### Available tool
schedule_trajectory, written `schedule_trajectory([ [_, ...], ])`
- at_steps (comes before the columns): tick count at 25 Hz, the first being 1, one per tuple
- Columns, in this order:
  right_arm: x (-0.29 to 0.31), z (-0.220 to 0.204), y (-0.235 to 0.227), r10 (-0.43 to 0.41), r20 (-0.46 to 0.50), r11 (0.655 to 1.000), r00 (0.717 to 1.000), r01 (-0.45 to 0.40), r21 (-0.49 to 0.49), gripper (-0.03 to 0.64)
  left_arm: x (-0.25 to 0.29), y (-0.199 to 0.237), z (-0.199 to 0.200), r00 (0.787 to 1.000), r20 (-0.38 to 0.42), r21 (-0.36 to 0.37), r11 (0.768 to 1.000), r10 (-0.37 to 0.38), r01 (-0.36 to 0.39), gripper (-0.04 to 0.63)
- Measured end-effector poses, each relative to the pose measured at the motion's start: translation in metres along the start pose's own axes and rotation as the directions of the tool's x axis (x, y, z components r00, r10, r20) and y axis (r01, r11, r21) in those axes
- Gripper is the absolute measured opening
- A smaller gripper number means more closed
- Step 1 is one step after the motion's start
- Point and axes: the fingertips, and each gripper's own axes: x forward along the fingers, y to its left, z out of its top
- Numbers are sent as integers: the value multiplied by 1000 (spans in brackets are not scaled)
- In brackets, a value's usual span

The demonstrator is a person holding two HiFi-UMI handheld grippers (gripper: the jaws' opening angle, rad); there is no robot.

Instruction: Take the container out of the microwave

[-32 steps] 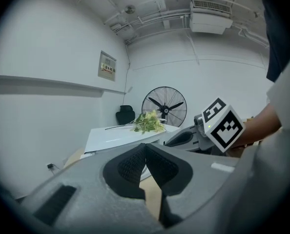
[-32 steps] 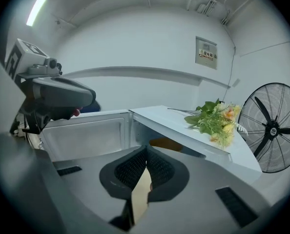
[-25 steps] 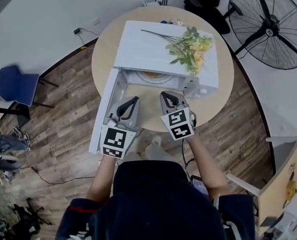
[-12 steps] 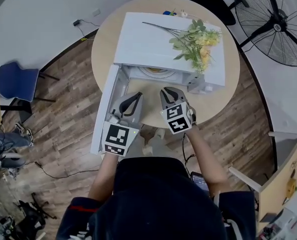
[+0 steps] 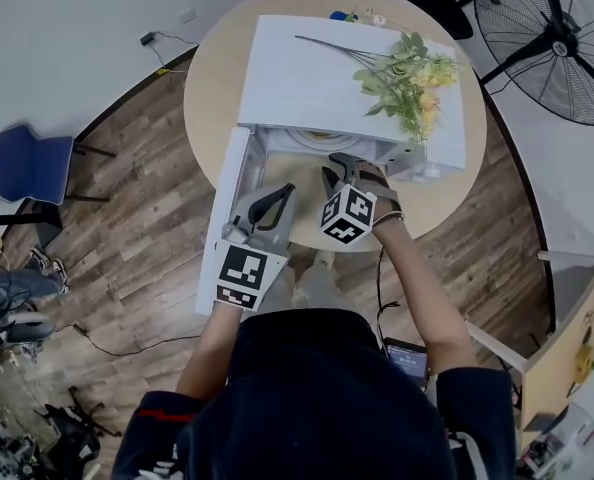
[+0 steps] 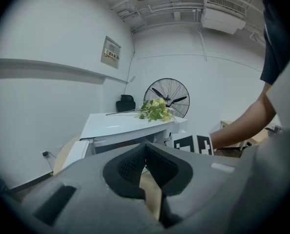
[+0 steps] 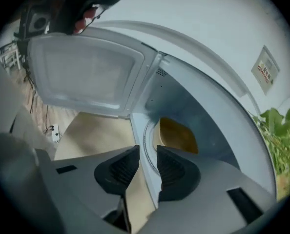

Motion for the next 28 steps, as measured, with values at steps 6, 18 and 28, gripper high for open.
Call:
schedule_trajectory([
  [6,34,-3,-9,-36,-77,980,996,20,-198,98,-1,0,-4,1000,3,-11,1000,-18,18,15],
  [18,73,-8,-15,-101,-116,951,988,62,-303,141,-9,4,-17,1000,-1,-49,999,5,-5,15],
  [28,90,-5,-22,-104,-136,945,985,55,-321,147,-12,7,-21,1000,1,-78,997,15,-15,15],
])
